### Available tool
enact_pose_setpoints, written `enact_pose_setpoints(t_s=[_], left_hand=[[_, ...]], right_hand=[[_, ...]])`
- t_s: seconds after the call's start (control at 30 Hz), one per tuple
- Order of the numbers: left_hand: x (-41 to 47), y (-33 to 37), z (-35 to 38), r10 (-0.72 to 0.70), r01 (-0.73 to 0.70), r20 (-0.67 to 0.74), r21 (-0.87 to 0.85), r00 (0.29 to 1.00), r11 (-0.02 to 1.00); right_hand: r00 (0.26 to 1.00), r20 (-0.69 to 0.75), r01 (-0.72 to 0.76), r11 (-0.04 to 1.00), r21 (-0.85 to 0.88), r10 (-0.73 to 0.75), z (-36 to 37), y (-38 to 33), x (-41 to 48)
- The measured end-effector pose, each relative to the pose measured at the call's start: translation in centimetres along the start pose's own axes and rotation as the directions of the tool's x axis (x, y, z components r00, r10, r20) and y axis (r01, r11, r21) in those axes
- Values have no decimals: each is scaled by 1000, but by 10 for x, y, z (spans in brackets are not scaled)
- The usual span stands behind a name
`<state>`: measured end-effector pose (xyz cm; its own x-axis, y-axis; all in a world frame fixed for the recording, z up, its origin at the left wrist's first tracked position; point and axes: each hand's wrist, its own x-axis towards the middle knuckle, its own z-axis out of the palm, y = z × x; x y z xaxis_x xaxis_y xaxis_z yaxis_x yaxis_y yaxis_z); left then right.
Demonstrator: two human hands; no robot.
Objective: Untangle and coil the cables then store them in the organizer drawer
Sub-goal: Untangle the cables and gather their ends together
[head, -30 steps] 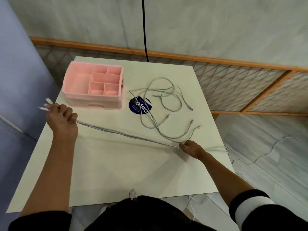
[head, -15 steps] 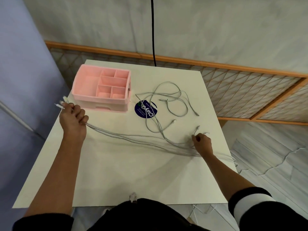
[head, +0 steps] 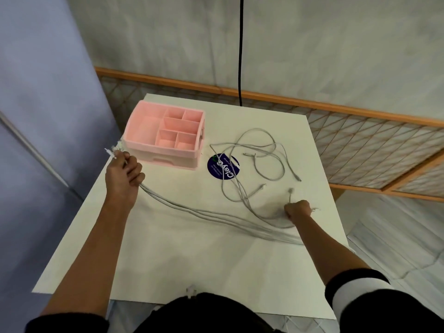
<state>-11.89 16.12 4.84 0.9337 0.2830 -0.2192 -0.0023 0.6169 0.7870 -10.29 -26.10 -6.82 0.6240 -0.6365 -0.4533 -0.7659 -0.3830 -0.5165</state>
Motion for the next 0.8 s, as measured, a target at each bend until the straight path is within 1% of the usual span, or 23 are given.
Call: enact_pose_setpoints(t_s=[0.07,0.17,0.2,0.3,0.4,0.47,0.57,0.7,0.8], left_hand=[[-1,0,4,-14,14,21,-7,1000,1000],[-2,1,11,-44,46,61,-41,997,998],[-2,1,13,-49,52,72,-44,996,998],[-2,0,18,-61,65,100,-42,993,997],[0,-3,22,-86,91,126,-36,988,995],[0,-5,26,-94,98,139,-24,986,995],[0,-7,33,-63,59,159,29,985,998],[-2,-10,41,1,-18,159,108,987,994],[-5,-10,46,36,-57,148,138,988,989]], right_hand=[[997,-55,58,996,67,-54,0,-11,-1],[954,-179,257,963,79,-240,-7,-45,-10],[933,-215,318,941,117,-289,-13,-60,-14],[846,-344,496,839,224,-408,-31,-102,-28],[734,-375,668,700,251,-567,-44,-135,-50],[653,-362,756,597,267,-665,-48,-156,-73],[558,-256,819,473,325,-789,-42,-180,-106],[402,-90,884,361,296,-911,-13,-197,-153],[282,33,901,277,333,-959,15,-197,-182]])
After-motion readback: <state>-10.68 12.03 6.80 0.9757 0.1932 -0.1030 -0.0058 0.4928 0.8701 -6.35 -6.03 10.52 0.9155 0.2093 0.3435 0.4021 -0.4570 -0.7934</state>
